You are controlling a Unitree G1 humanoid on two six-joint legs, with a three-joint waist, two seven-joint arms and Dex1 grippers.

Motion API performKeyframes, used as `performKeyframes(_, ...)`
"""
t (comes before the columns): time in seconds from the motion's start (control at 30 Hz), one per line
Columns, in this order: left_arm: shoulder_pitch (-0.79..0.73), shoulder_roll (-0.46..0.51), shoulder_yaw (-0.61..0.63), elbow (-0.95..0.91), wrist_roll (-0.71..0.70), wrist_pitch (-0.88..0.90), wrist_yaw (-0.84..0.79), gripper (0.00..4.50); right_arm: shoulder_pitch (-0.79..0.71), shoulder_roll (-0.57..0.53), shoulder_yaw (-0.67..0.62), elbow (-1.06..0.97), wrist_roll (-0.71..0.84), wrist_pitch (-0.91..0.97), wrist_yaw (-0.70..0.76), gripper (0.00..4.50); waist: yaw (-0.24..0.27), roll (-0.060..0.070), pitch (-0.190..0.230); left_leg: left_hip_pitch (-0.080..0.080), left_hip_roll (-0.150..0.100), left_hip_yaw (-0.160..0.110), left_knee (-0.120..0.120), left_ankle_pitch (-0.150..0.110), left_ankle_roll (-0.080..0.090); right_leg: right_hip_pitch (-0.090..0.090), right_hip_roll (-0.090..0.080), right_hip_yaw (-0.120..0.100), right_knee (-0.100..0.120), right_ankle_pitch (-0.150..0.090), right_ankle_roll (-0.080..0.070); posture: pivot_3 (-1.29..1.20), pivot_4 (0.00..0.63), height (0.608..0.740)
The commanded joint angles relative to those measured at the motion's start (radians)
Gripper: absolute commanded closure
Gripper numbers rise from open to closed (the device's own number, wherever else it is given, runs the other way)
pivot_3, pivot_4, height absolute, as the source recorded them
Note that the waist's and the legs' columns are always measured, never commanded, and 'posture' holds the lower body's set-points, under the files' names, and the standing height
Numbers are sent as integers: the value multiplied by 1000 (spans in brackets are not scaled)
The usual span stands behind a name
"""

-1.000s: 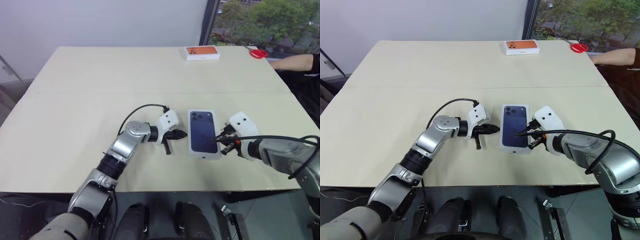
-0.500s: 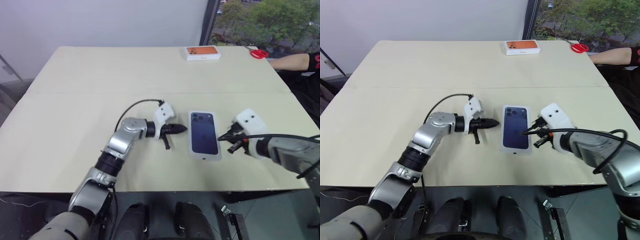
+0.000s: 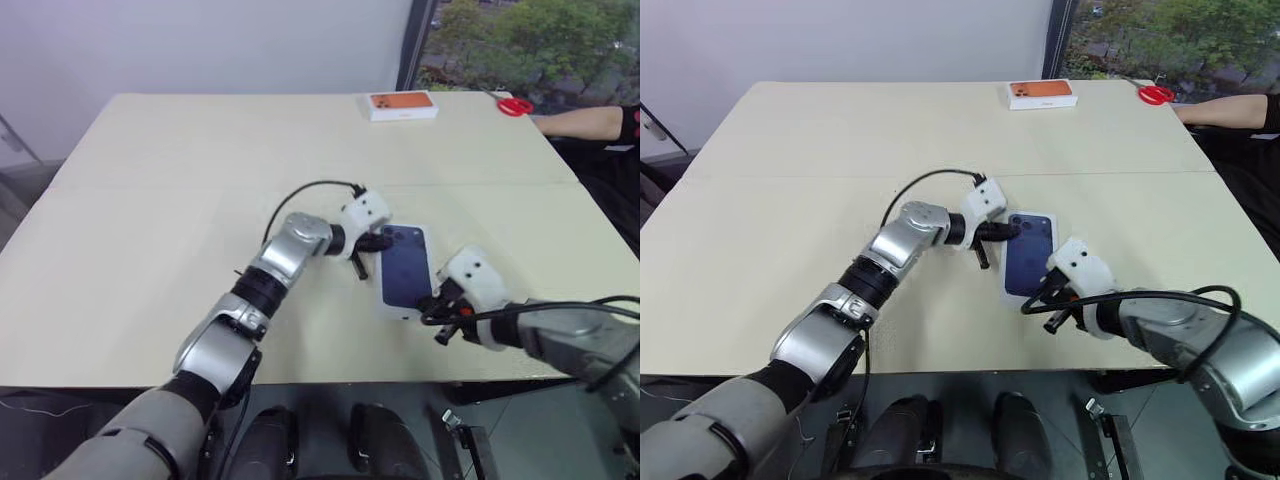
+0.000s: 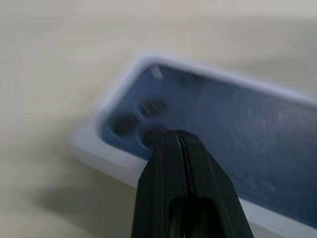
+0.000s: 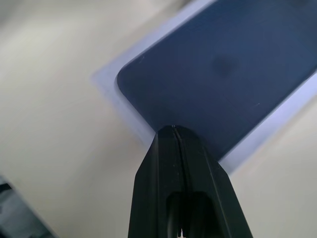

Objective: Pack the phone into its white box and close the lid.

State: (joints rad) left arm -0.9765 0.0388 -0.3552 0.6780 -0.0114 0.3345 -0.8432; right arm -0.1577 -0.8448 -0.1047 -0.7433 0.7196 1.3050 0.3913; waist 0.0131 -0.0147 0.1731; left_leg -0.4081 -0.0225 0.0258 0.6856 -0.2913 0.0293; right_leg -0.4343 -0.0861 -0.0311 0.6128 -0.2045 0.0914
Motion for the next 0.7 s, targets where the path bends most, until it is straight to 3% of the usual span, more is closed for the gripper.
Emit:
performKeyframes(0.03,-17,5,-50,41,63,-20,-15,4500,2,15,7,-9,-17,32,-31,4476,2,0,0,0,0,0,0,0,0,0,0,0,0,0,0,0,150,740)
performKeyframes(0.27,15,19,-55,43,94,-40,-22,4500,-1,38,24,5,-34,59,-55,4476,1,-2,-3,1,0,-1,0,0,0,2,-1,0,0,0,0,0,150,740)
performKeyframes(0.5,69,68,189,-123,-87,-80,8,4500,-50,70,-65,47,-123,-103,-90,4476,-2,-2,-2,0,1,-1,0,0,0,-1,-1,0,1,0,0,0,150,740)
performKeyframes(0.7,297,323,378,-457,-224,7,-63,4500,-22,65,-135,199,-265,-397,-53,4476,-7,-1,-2,0,1,0,-1,0,0,-2,-1,1,1,0,0,0,150,740)
